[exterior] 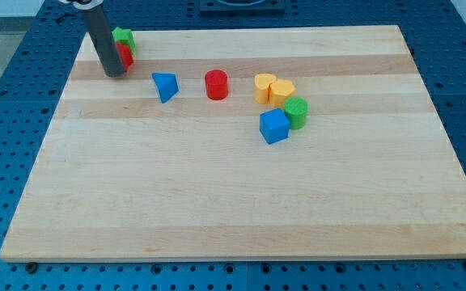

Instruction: Move the blue triangle to the green star

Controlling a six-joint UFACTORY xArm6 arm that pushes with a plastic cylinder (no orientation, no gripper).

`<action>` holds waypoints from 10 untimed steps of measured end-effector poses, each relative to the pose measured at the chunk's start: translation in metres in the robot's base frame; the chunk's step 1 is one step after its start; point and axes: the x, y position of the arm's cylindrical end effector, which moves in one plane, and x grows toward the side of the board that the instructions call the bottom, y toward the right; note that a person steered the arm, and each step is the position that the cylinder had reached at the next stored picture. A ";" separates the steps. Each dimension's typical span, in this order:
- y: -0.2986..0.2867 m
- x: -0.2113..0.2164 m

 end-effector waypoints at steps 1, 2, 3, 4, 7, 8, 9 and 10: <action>0.000 0.001; -0.006 0.032; -0.006 0.076; 0.034 0.085; 0.068 0.062; 0.111 0.050; 0.118 0.050; 0.118 0.022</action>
